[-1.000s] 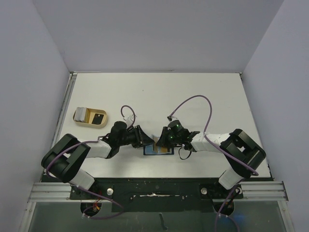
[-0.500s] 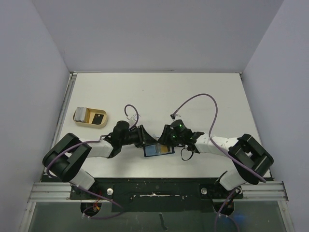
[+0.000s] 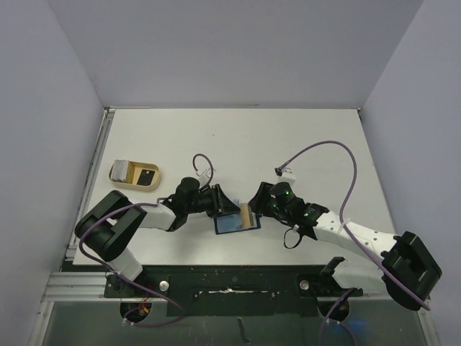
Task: Put the credit cards into the card holder
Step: Turn over the card slot in the card holder.
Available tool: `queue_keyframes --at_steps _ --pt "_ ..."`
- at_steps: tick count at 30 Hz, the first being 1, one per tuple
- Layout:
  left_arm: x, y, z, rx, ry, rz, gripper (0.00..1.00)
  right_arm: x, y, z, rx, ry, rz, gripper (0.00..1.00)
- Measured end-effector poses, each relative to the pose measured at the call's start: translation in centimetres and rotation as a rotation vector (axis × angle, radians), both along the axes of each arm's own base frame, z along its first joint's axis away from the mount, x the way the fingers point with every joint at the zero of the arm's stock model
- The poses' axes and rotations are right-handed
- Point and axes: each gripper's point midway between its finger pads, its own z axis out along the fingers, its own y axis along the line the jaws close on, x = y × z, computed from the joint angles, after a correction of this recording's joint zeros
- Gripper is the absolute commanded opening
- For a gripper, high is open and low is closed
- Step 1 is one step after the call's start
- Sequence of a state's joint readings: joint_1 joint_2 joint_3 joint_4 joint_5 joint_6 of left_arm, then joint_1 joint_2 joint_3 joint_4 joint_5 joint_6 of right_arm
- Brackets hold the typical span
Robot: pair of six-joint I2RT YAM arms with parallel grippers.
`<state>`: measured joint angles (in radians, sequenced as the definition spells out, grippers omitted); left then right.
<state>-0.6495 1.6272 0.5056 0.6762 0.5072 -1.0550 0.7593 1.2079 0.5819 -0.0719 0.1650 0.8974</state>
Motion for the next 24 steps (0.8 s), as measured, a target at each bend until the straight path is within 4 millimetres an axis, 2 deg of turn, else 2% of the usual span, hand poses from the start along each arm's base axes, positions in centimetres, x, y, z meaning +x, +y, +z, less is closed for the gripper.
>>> queue_keyframes --at_steps 5,8,19,24 --pt "0.5 -0.9 -0.1 -0.008 -0.01 -0.011 0.27 0.0 -1.5 2.1 0.017 -0.075 -0.051 0.53" --pt "0.5 -1.0 -0.6 -0.005 0.0 -0.013 0.27 0.0 -2.1 2.7 0.023 -0.099 -0.068 0.54" --pt "0.7 -1.1 -0.7 0.008 -0.003 -0.018 0.27 -0.1 -2.6 2.7 0.007 -0.101 -0.081 0.56" --pt "1.8 -0.3 0.2 0.067 -0.036 -0.011 0.28 -0.1 -2.6 2.6 0.002 -0.104 -0.076 0.58"
